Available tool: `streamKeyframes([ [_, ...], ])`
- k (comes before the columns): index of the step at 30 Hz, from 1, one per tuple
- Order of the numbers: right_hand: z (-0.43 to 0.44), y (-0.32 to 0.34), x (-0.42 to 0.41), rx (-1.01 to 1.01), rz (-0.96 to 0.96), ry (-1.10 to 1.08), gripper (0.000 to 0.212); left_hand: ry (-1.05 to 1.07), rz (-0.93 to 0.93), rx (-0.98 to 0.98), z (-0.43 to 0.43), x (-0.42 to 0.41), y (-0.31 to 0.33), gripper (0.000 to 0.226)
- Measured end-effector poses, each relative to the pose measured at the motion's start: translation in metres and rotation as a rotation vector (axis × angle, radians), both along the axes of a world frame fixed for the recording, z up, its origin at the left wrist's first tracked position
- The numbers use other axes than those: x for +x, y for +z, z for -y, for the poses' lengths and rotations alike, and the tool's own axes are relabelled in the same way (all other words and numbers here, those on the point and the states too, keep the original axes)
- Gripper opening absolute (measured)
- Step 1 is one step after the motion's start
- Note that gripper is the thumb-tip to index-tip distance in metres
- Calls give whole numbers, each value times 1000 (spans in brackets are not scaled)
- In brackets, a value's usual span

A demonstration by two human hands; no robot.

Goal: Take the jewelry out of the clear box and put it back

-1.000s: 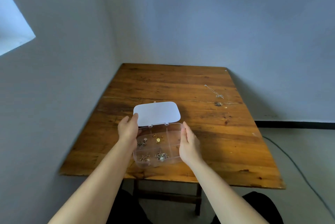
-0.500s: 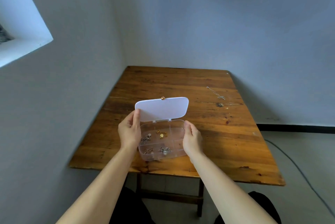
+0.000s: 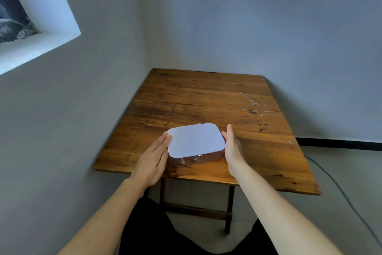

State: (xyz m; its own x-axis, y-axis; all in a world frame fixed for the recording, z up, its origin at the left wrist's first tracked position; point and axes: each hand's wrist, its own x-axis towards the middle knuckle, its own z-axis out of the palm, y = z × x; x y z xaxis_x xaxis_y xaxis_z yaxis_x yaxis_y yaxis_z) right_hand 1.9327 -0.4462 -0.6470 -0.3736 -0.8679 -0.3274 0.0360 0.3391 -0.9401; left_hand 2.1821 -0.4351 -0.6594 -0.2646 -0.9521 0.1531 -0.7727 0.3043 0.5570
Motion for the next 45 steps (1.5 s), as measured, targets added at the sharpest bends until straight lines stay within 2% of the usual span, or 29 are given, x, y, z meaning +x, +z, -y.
streamKeyframes([
  [3, -1, 1, 0, -21, -11, 21, 67, -2, 53, 15, -8, -5, 1, 52],
  [5, -2, 0, 0, -16, -21, 48, 61, -27, 174, -32, -8, -8, 4, 57],
  [8, 1, -1, 0, 6, -32, 137, 62, -172, 419, -185, -3, -20, 9, 64],
  [11, 8, -3, 1, 5, -46, 203, 53, -271, 531, -245, 4, -30, 9, 64],
  [15, 16, -12, 4, -48, -136, 179, 48, -140, 589, -207, 17, -30, 1, 58],
  [18, 15, -23, 9, -105, -417, 332, 49, 60, 574, -135, 32, -34, -2, 59],
  [22, 4, -48, 12, -180, -1026, 691, 60, 254, 543, -49, 60, -32, 1, 58],
  [23, 2, -52, 12, -195, -1134, 738, 65, 288, 539, -29, 66, -30, 3, 58],
  [25, 3, -55, 13, -193, -1220, 768, 72, 351, 536, 4, 79, -25, 7, 59],
  [35, 6, -57, 13, -182, -1257, 807, 74, 592, 534, 128, 111, 2, 23, 59],
  [40, 6, -56, 12, -174, -1250, 811, 74, 592, 531, 180, 115, 6, 25, 59],
  [42, 7, -56, 13, -168, -1229, 809, 74, 580, 521, 152, 113, 9, 25, 61],
  [45, 10, -54, 11, -141, -1177, 826, 72, 505, 565, -27, 95, 11, 20, 63],
])
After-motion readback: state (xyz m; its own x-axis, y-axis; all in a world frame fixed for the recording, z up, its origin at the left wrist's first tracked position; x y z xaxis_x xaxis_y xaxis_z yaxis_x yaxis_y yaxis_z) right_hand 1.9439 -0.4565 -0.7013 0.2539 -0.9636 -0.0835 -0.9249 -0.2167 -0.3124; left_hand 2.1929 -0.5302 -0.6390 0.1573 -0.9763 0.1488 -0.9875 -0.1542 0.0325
